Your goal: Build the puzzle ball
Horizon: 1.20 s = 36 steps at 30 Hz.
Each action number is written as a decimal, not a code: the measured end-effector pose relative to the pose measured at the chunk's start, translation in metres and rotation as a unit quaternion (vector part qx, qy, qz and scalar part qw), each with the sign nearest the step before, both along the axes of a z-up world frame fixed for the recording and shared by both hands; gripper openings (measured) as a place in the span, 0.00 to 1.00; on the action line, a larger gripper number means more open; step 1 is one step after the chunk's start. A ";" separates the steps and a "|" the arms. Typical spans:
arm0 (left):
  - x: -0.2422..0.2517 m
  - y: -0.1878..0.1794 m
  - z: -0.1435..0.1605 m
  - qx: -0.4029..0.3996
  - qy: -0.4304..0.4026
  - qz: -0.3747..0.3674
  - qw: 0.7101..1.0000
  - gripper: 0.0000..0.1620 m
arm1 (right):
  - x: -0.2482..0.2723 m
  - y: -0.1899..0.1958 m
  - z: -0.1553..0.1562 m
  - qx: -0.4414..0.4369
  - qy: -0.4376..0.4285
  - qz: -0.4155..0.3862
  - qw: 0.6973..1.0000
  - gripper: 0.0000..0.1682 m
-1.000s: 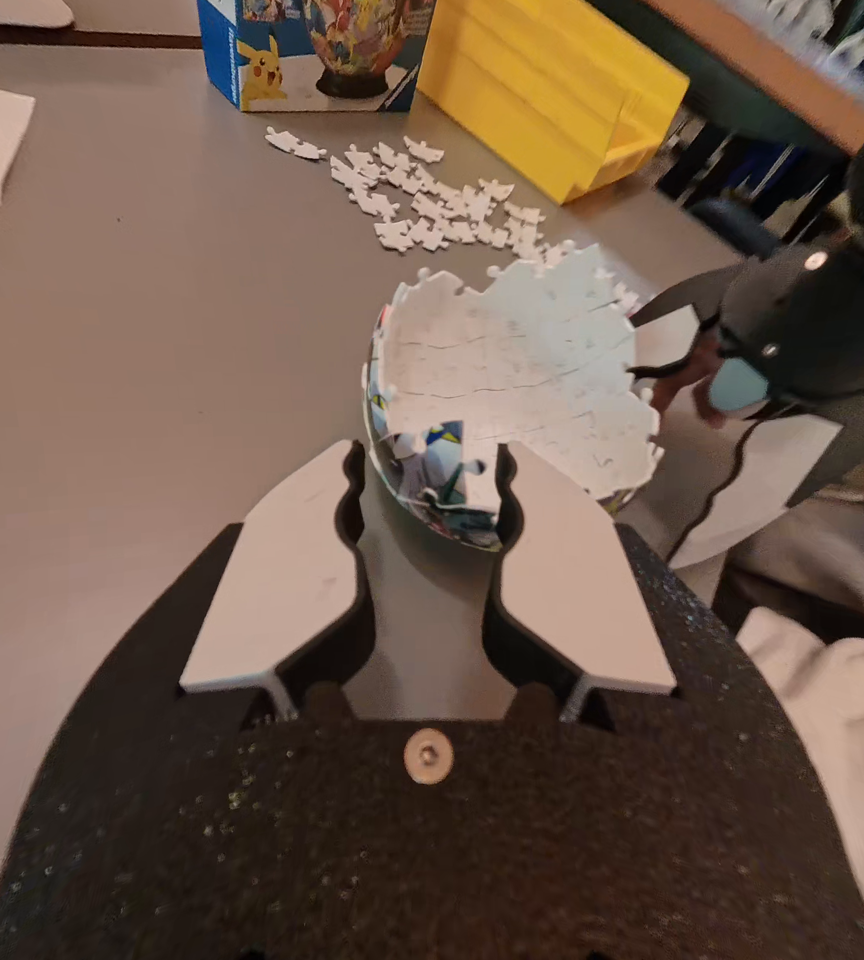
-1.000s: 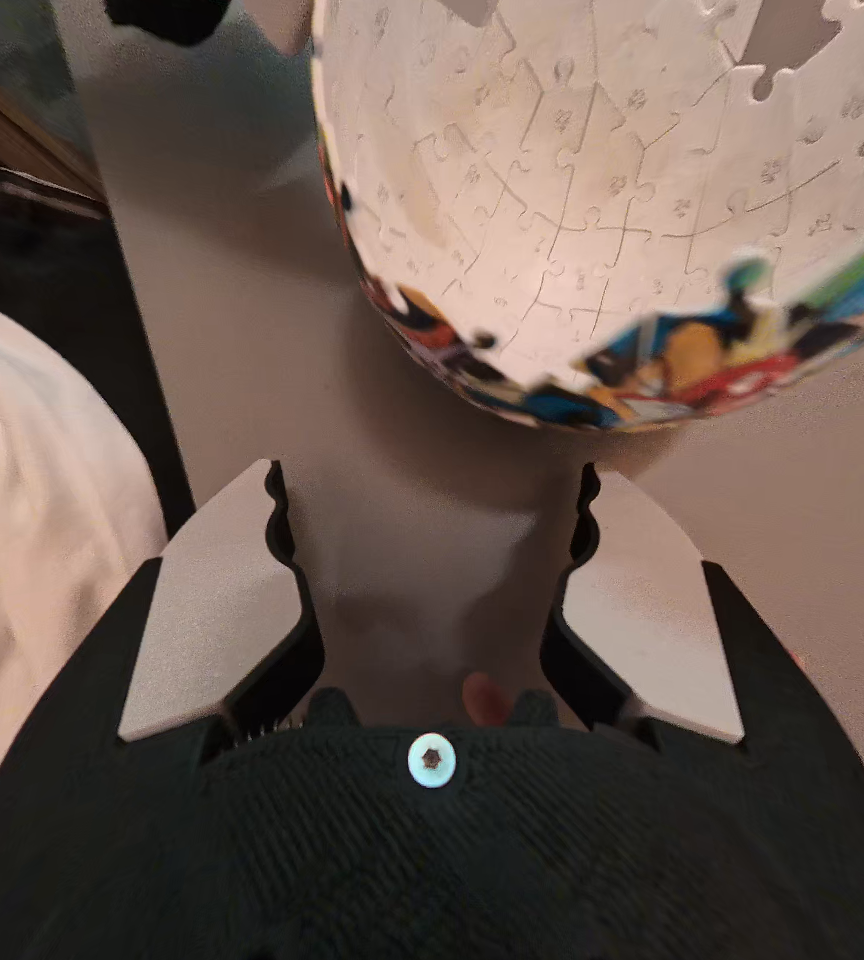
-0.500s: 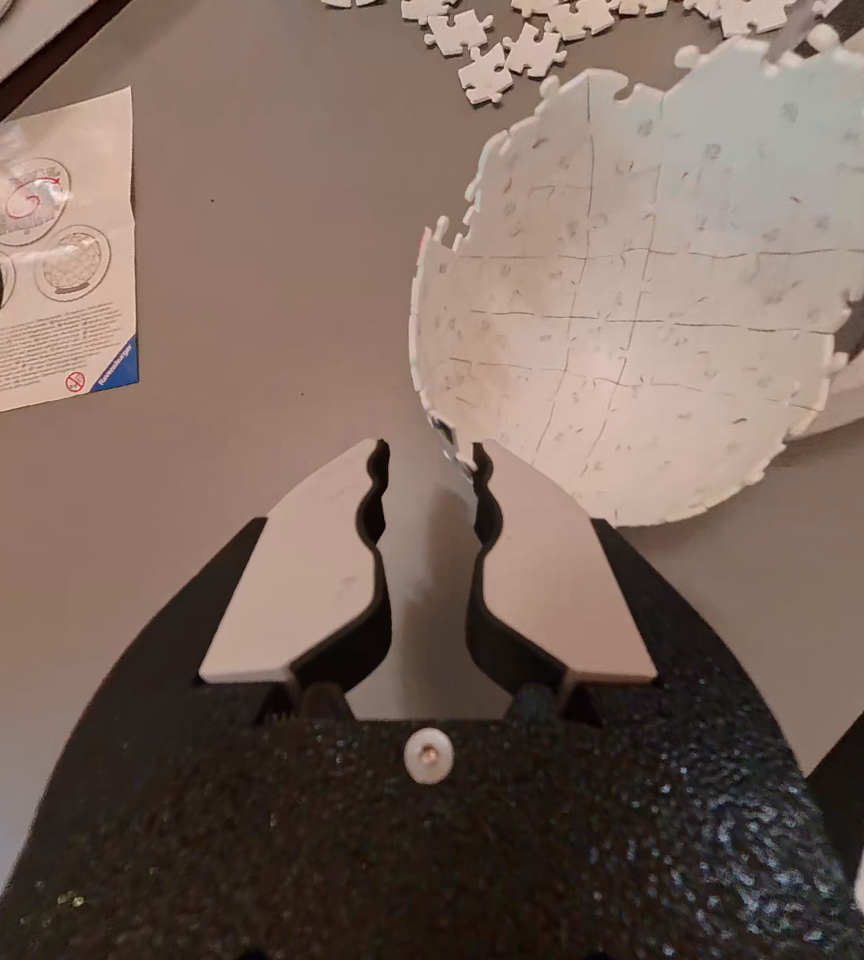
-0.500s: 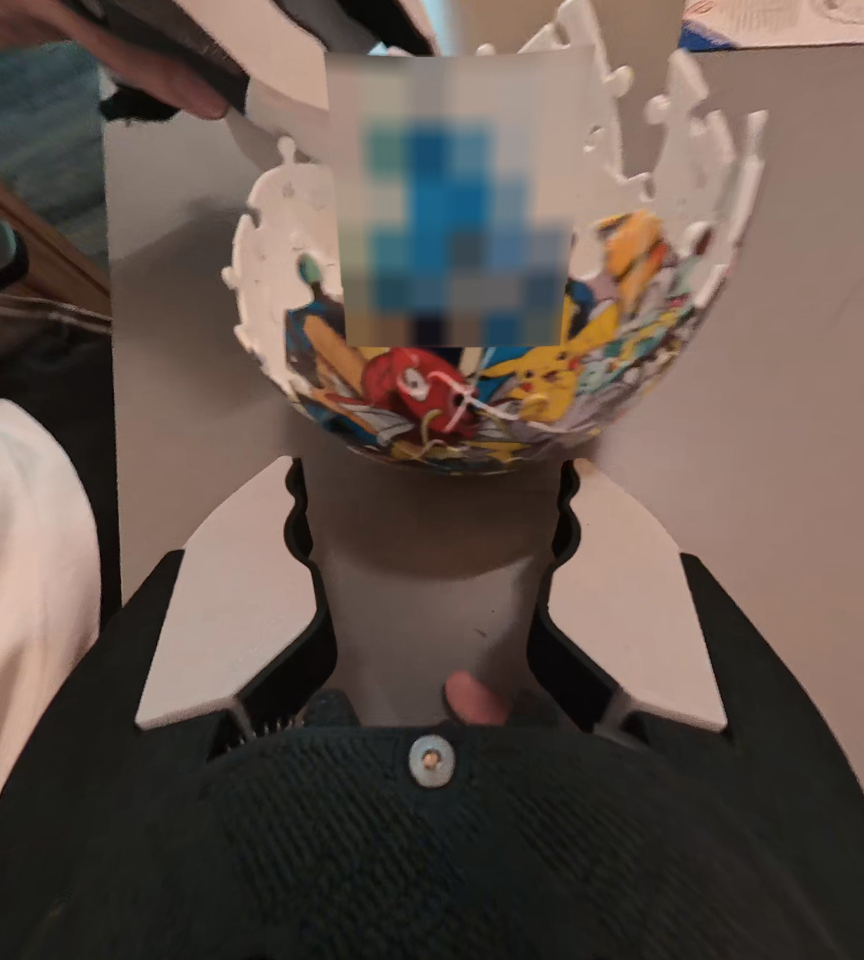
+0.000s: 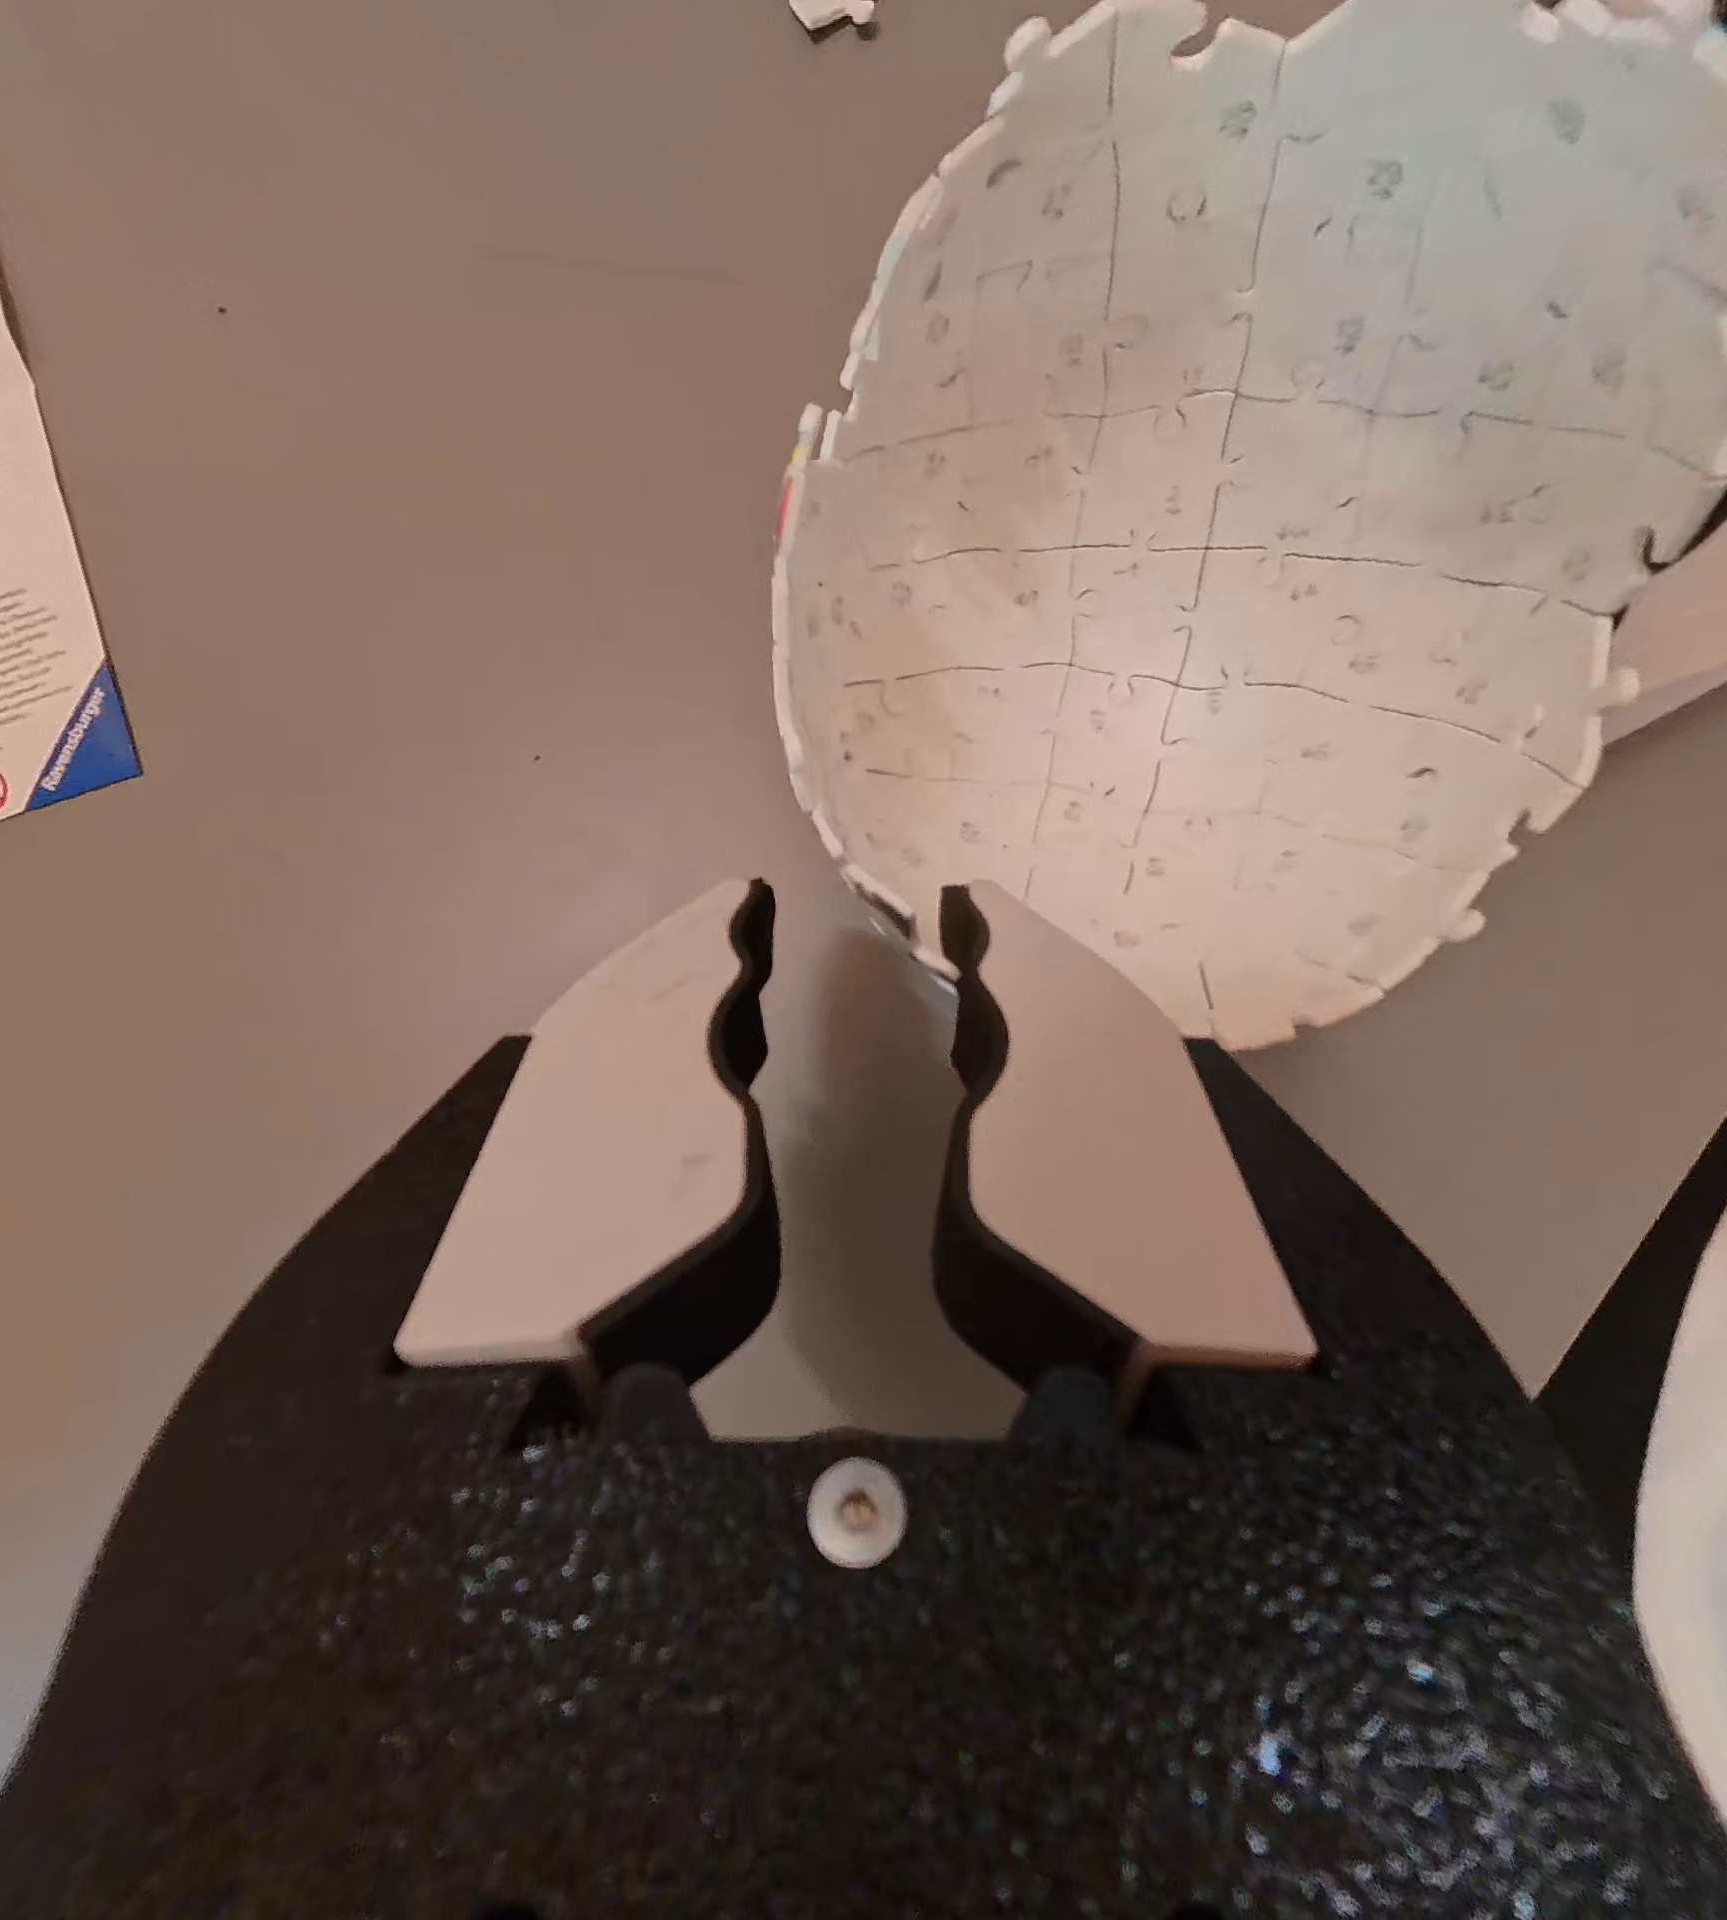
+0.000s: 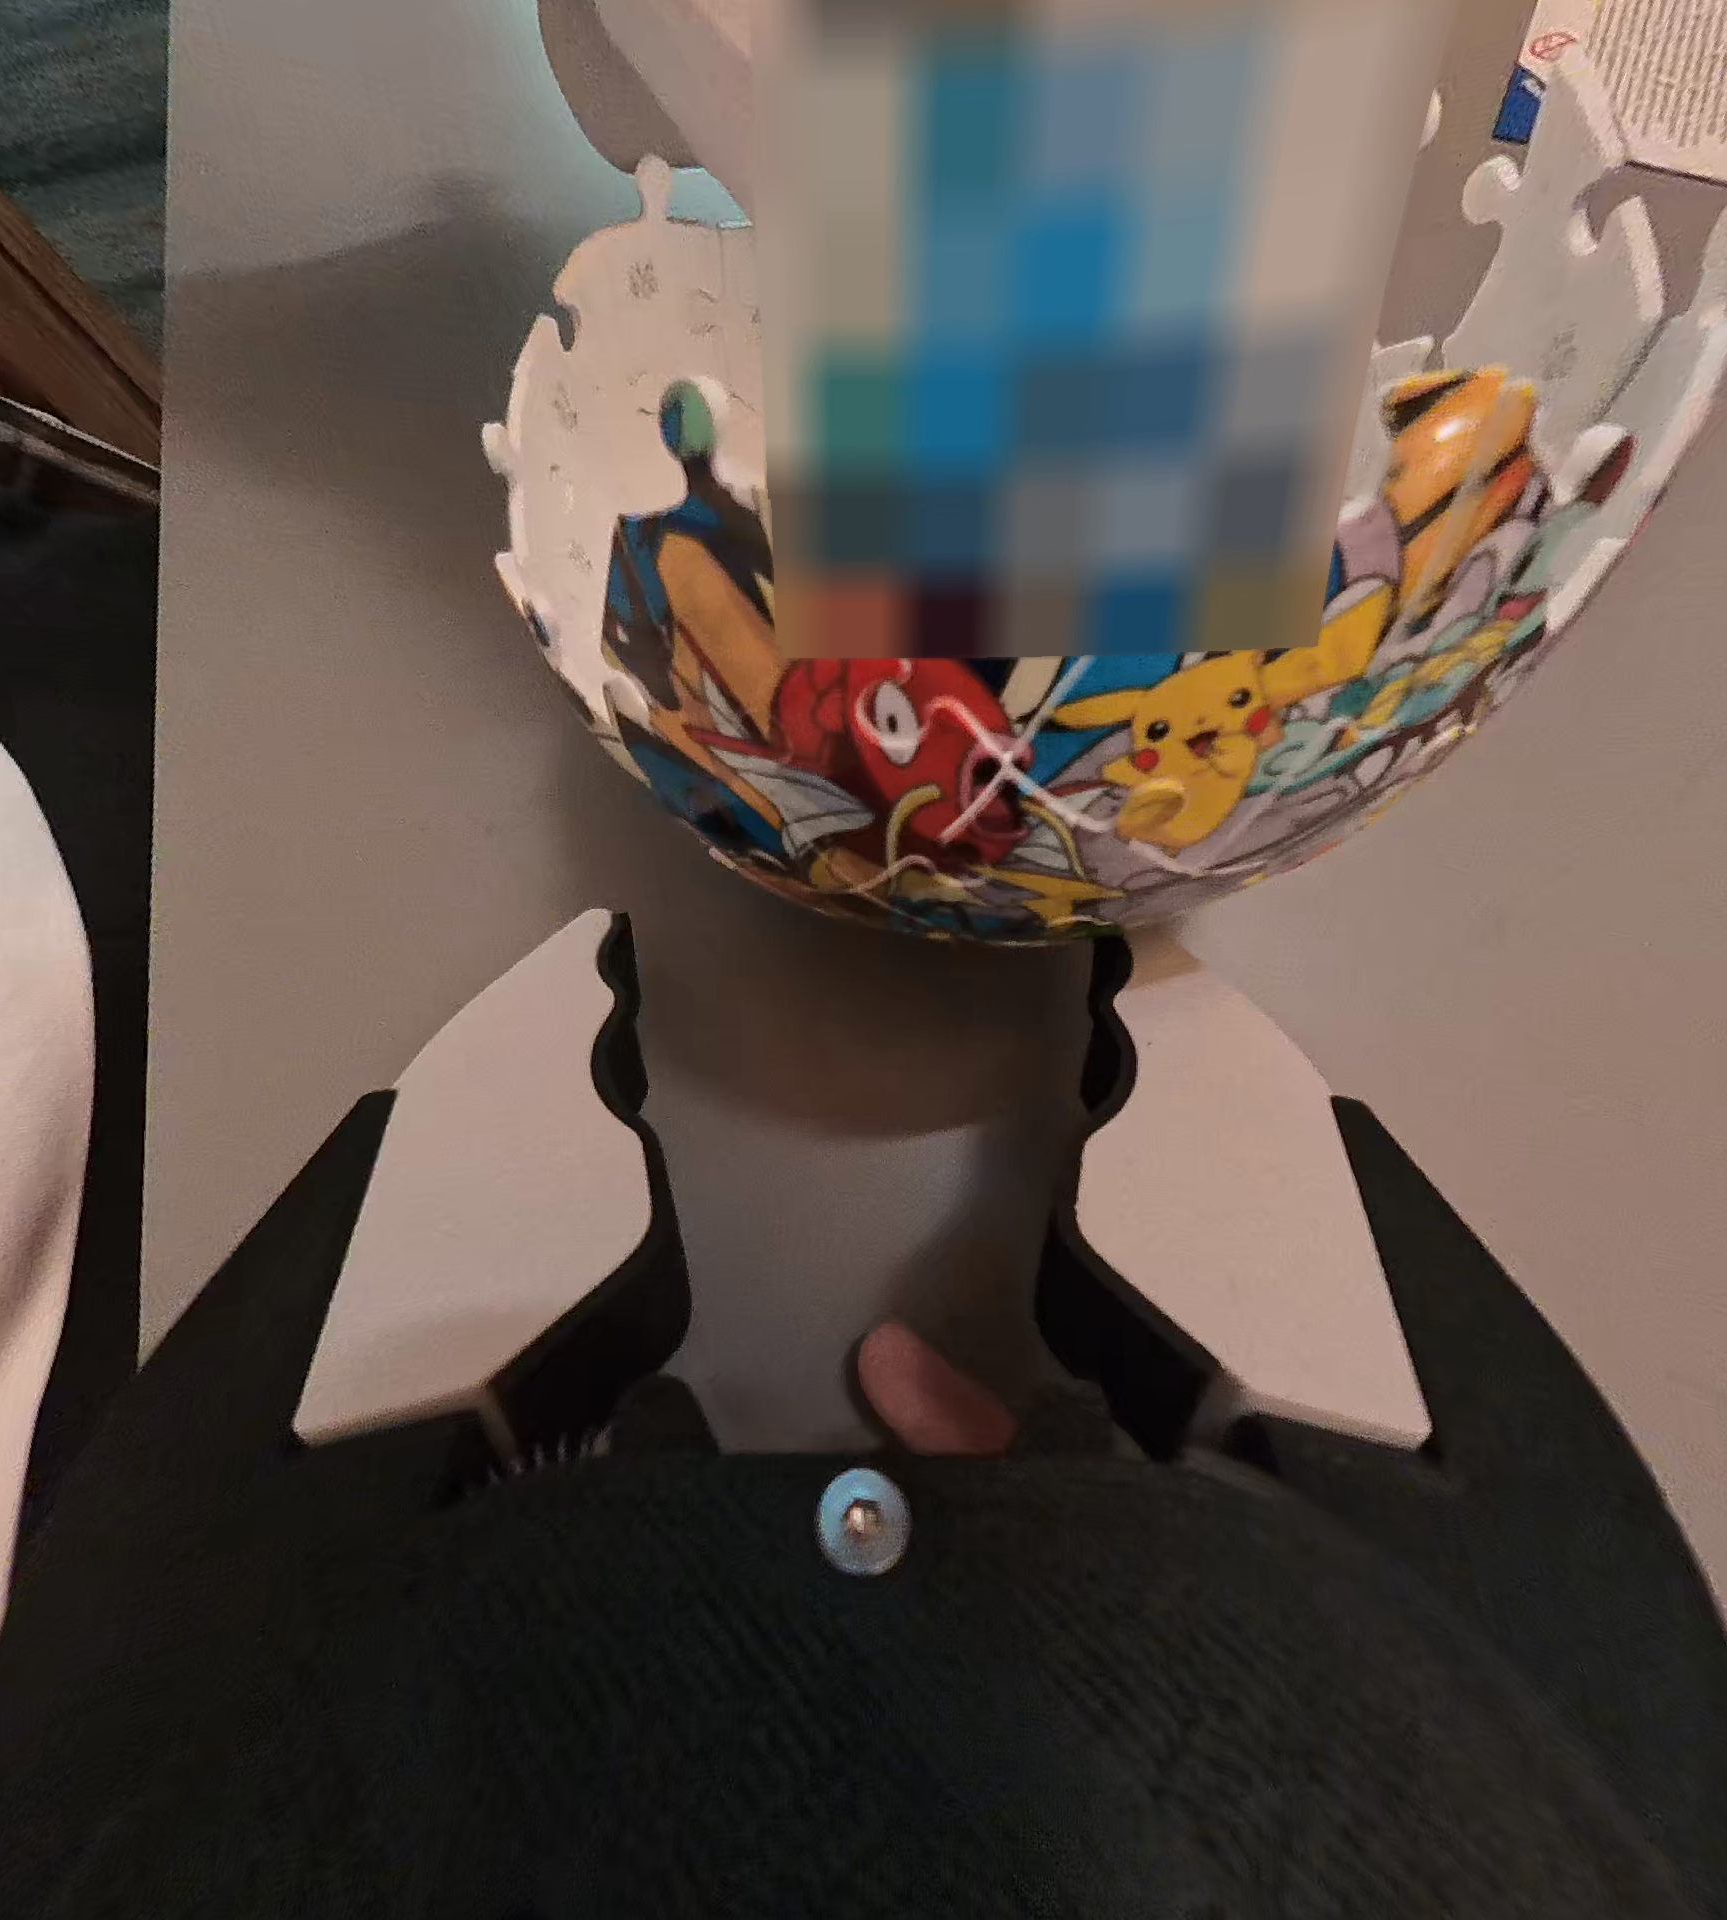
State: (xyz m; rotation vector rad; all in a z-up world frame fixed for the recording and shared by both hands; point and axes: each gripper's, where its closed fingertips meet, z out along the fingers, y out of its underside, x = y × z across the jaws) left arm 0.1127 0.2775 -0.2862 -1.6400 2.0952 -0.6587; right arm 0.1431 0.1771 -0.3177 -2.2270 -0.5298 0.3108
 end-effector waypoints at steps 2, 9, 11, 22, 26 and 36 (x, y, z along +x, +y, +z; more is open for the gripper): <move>-0.002 0.002 -0.002 -0.005 0.003 0.001 1.000 0.20 | -0.001 0.002 0.001 0.004 -0.003 0.003 1.000 0.48; -0.005 0.007 -0.006 -0.020 0.004 0.015 1.000 0.24 | -0.003 0.002 0.004 0.016 -0.001 0.014 1.000 0.46; -0.005 0.008 -0.005 -0.018 0.001 0.020 1.000 0.26 | -0.002 0.002 0.003 0.013 -0.002 0.012 1.000 0.46; 0.008 0.005 0.013 -0.002 -0.036 0.033 0.999 0.32 | 0.022 -0.004 -0.007 -0.003 -0.067 -0.017 0.998 0.48; 0.007 0.004 0.015 0.012 -0.035 0.028 0.999 0.33 | 0.022 -0.004 -0.006 -0.001 -0.067 -0.019 0.998 0.48; 0.006 0.010 0.032 -0.005 -0.056 0.039 0.998 0.33 | 0.014 -0.001 -0.009 -0.004 -0.059 -0.005 0.998 0.49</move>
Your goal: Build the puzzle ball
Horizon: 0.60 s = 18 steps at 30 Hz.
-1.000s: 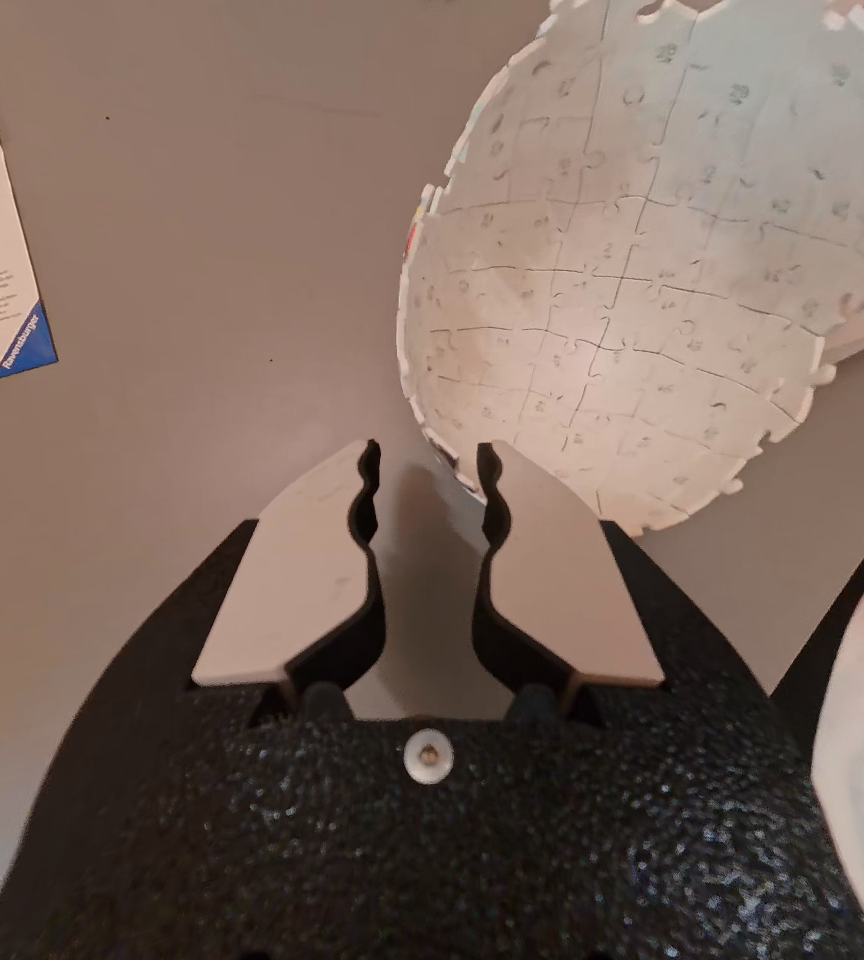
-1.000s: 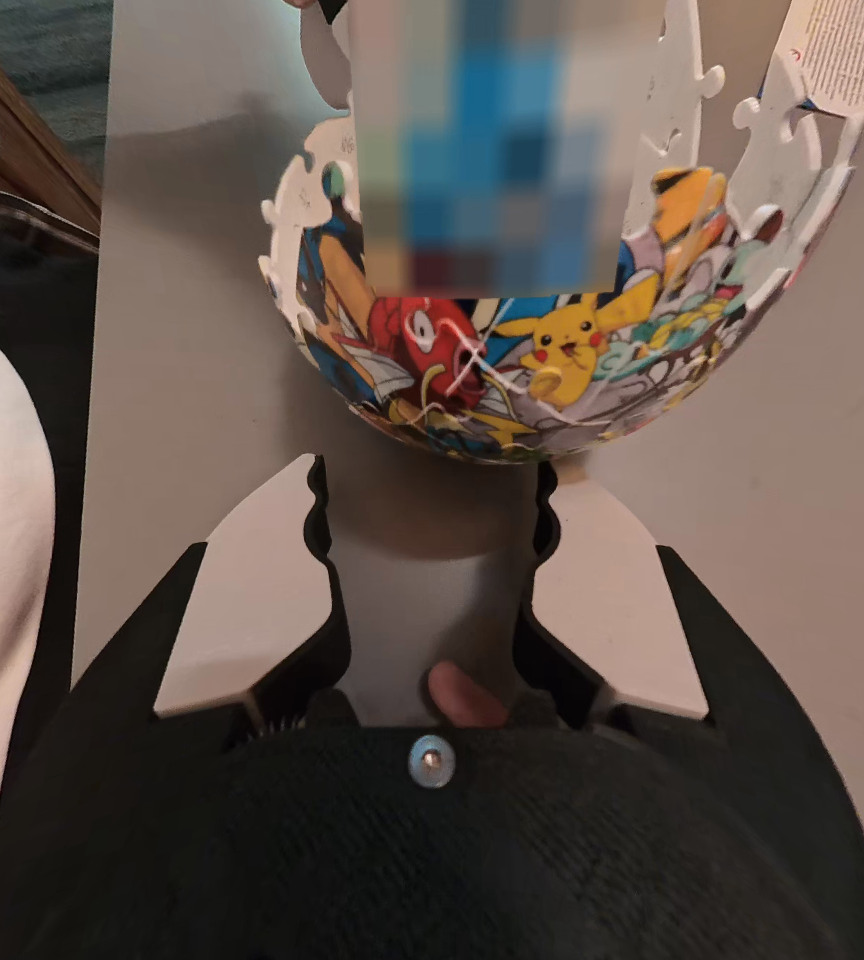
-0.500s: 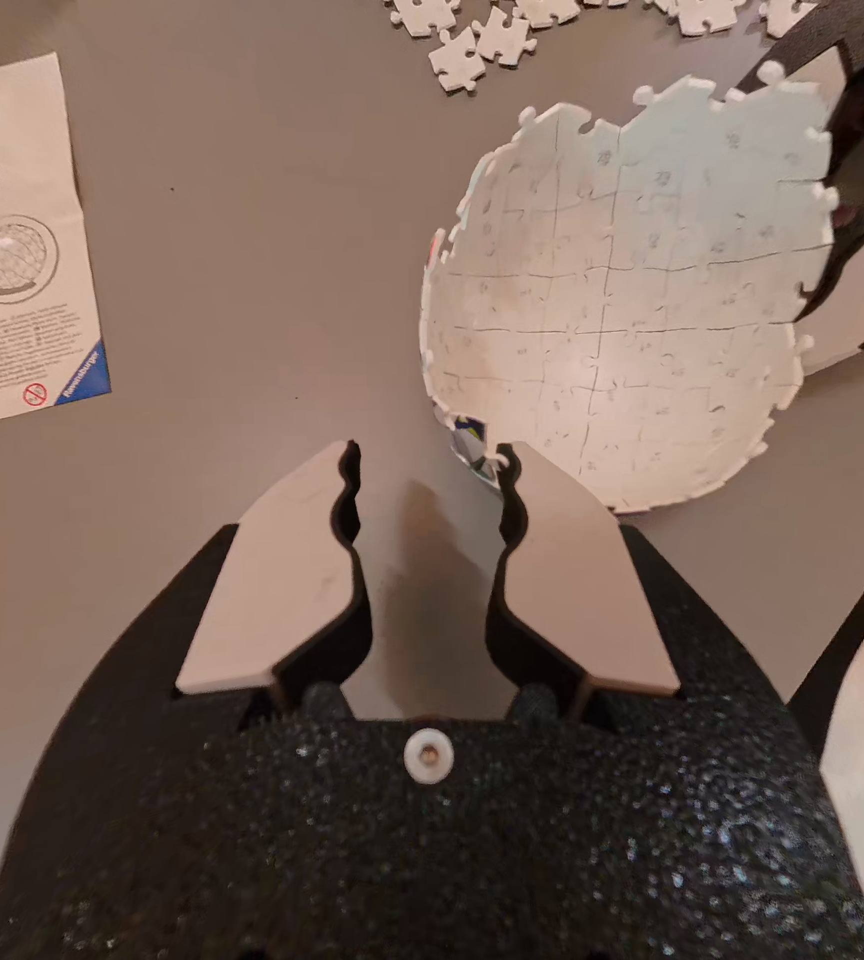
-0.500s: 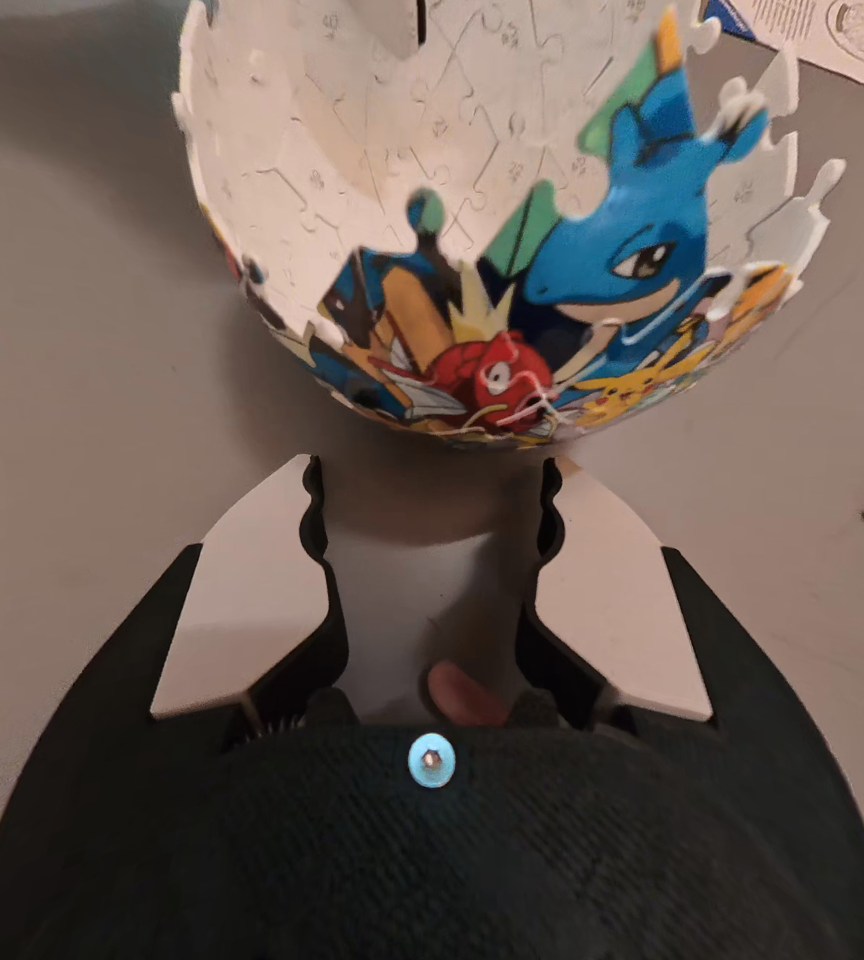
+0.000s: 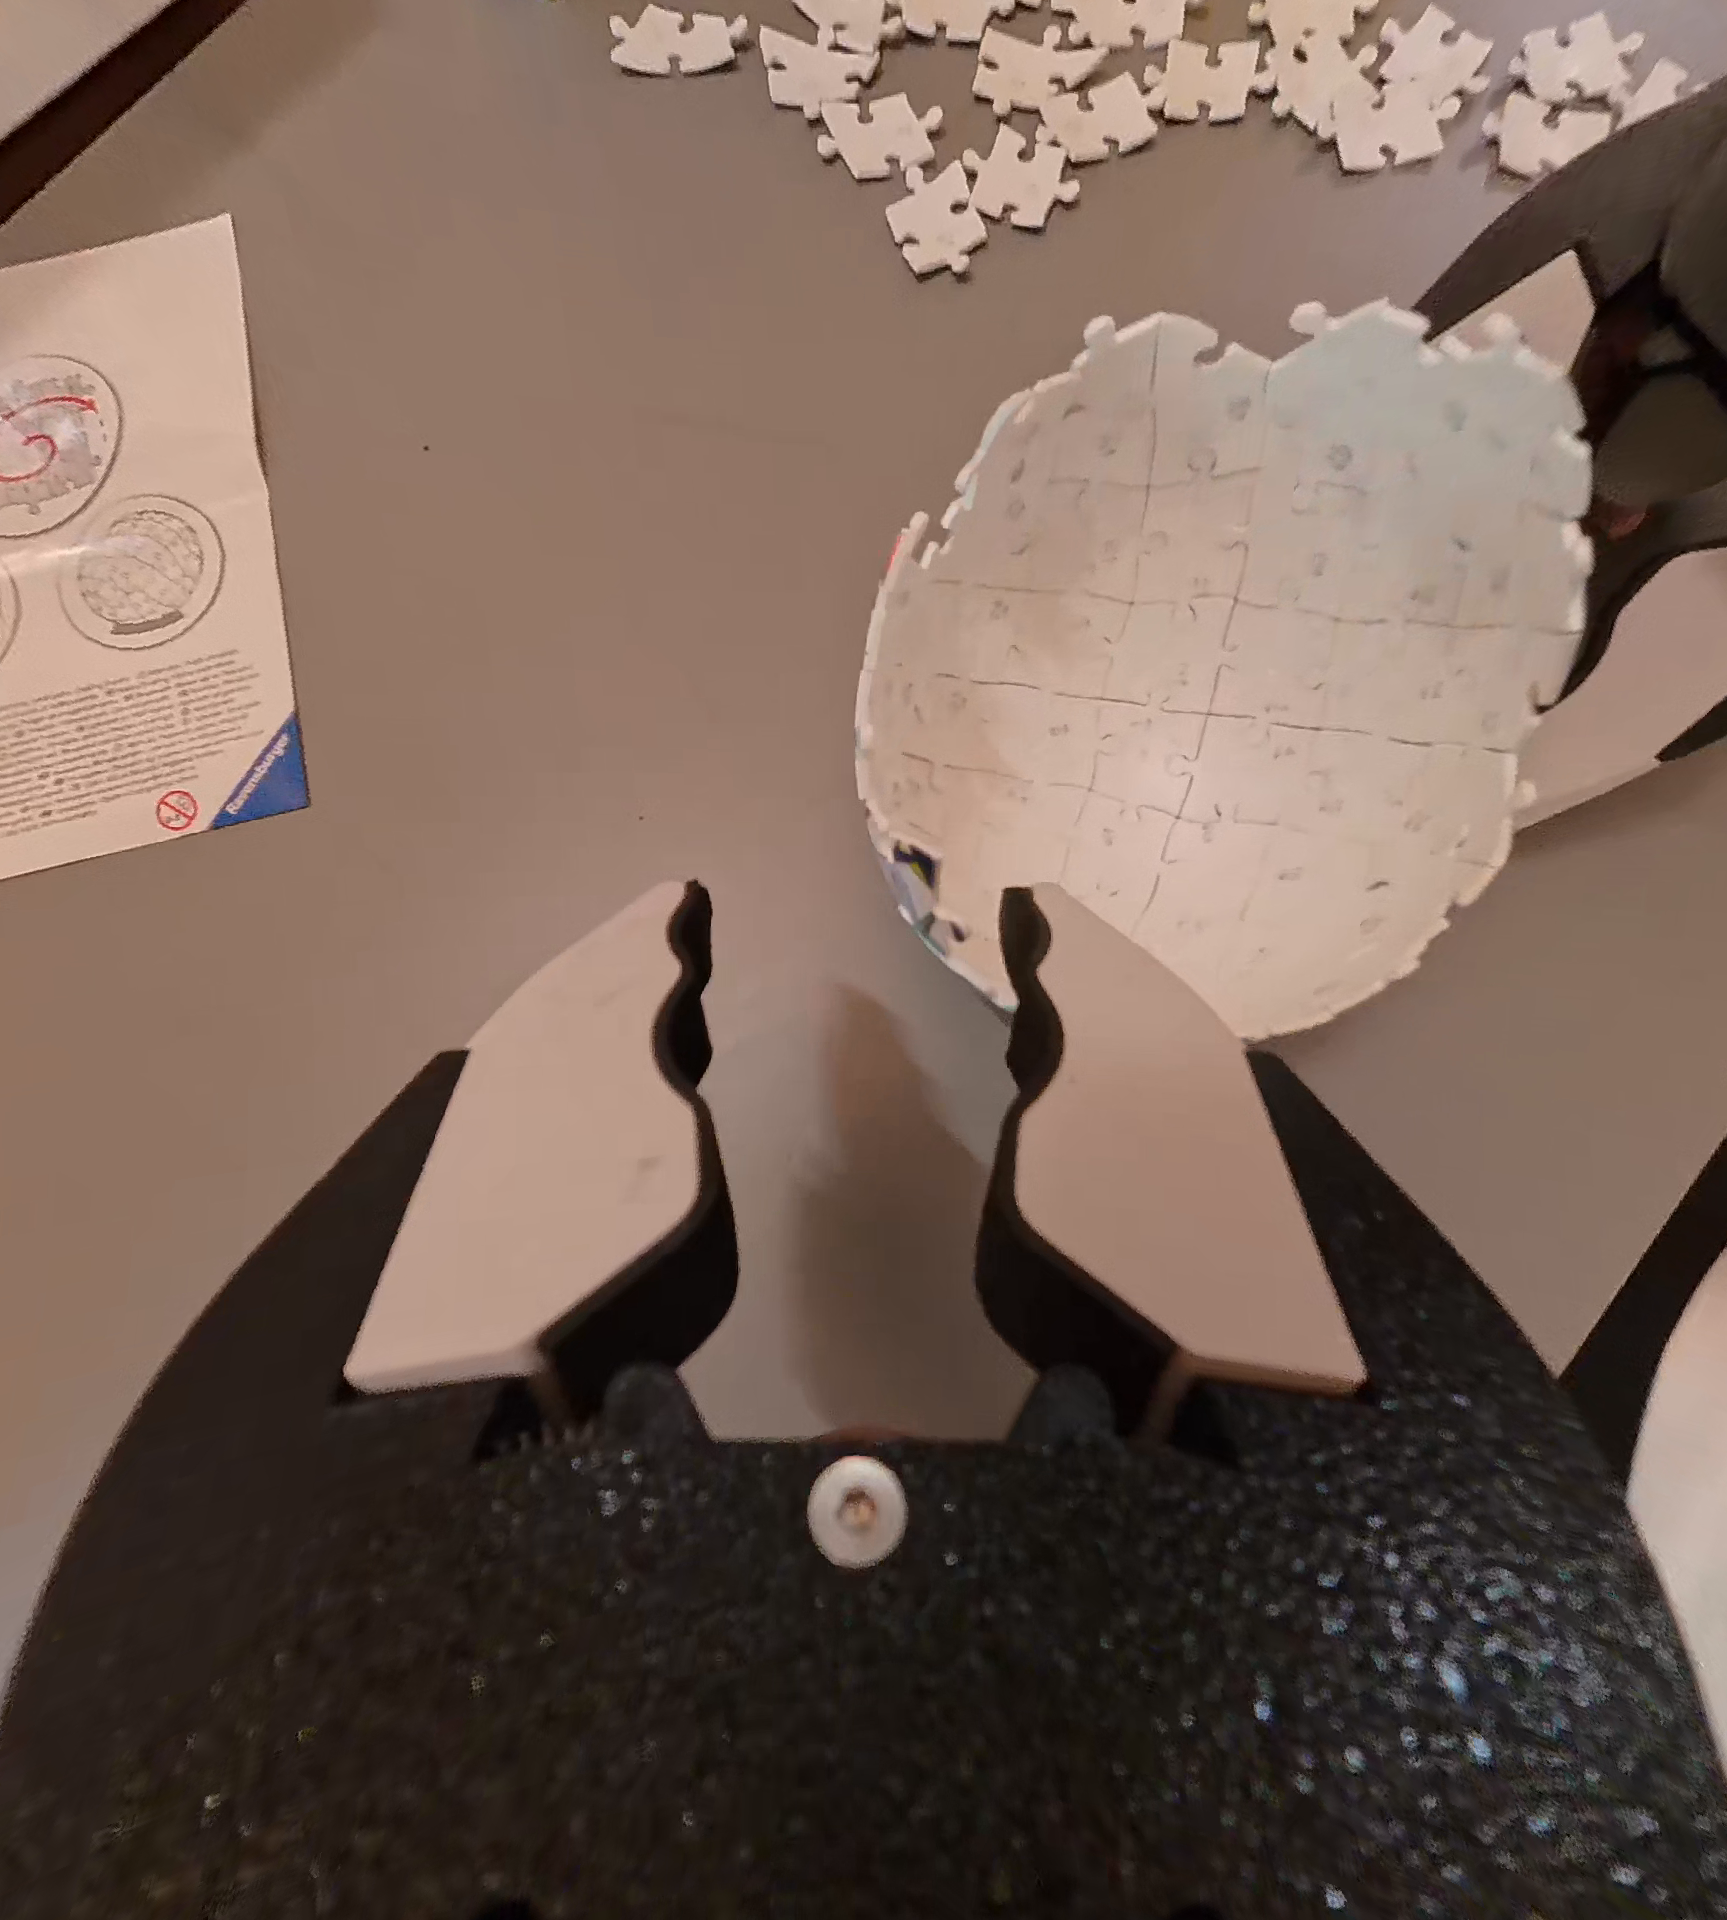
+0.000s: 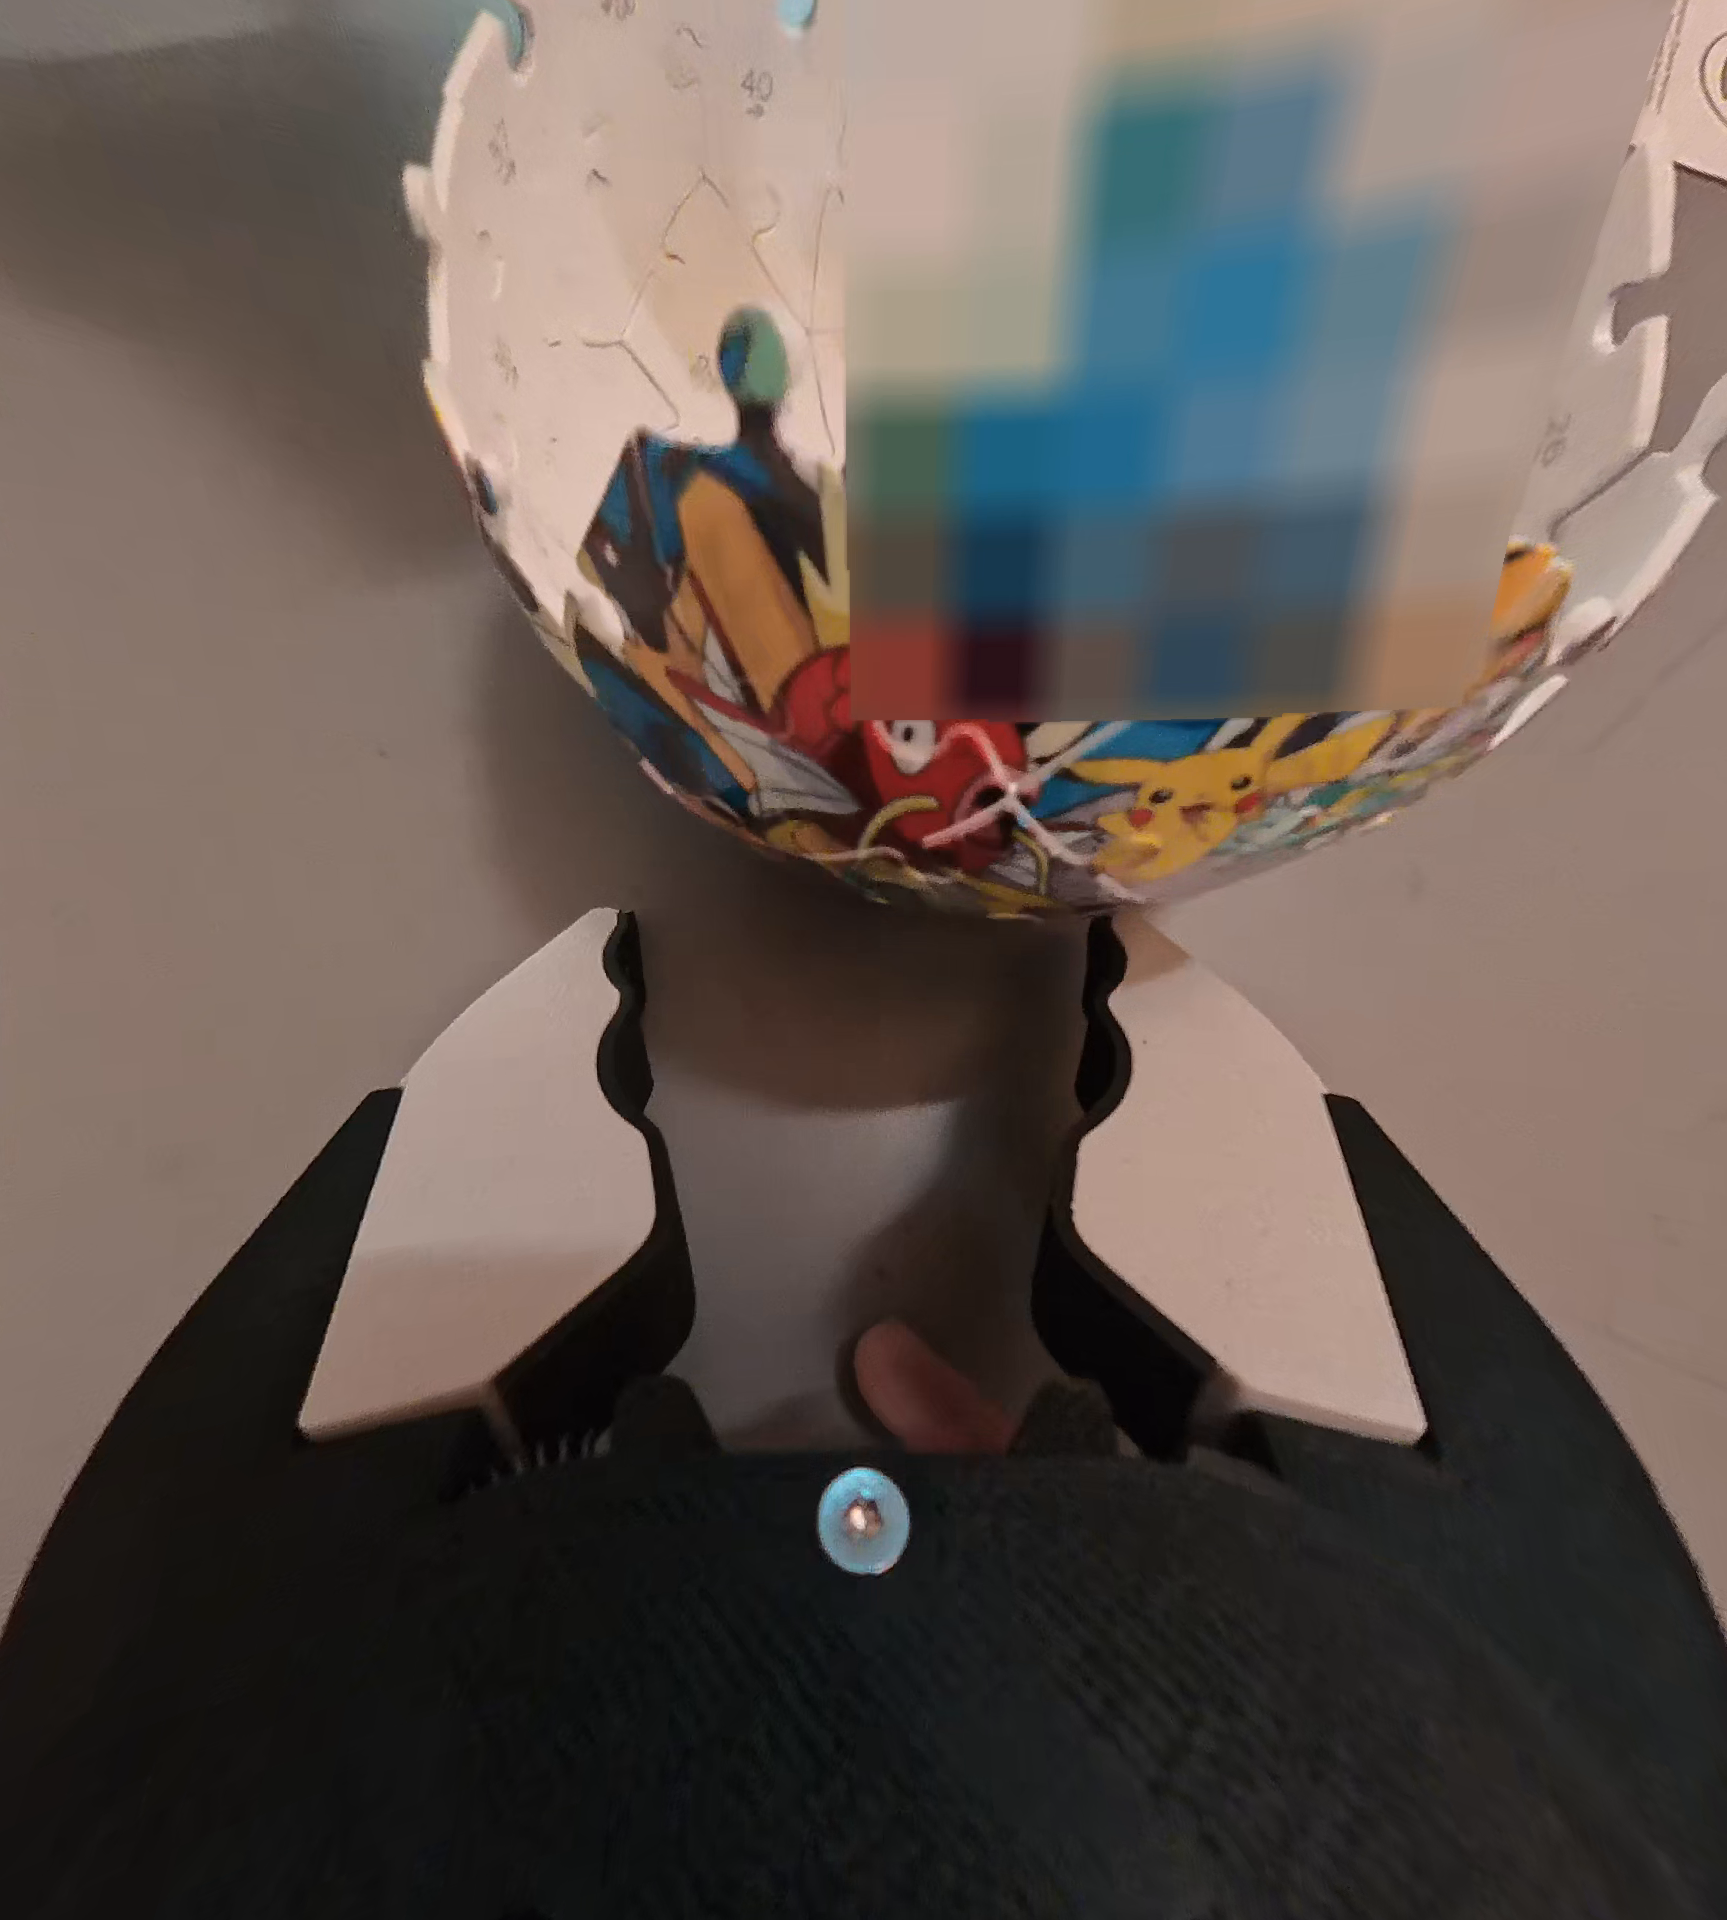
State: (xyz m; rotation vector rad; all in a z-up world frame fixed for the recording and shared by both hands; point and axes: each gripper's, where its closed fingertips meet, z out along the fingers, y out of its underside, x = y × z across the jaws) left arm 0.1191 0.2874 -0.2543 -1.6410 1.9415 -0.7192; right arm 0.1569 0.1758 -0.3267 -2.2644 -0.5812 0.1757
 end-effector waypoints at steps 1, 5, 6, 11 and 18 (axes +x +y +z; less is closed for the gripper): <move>0.000 0.001 0.003 0.000 -0.002 0.001 1.000 0.34 | 0.000 0.000 0.000 -0.001 0.001 0.000 1.000 0.49; 0.001 0.006 0.015 0.013 -0.009 0.002 1.000 0.33 | 0.000 0.000 -0.001 -0.004 0.004 0.001 1.000 0.48; 0.003 0.005 0.019 0.017 -0.013 0.001 1.000 0.33 | 0.000 0.000 -0.001 -0.005 0.005 0.001 1.000 0.48; 0.021 -0.010 0.041 0.058 -0.020 -0.036 0.998 0.32 | 0.000 0.000 -0.001 -0.007 0.008 -0.001 1.000 0.47; 0.042 -0.014 0.036 0.174 0.052 -0.094 0.979 0.27 | 0.003 0.004 0.001 0.006 -0.001 -0.008 1.000 0.44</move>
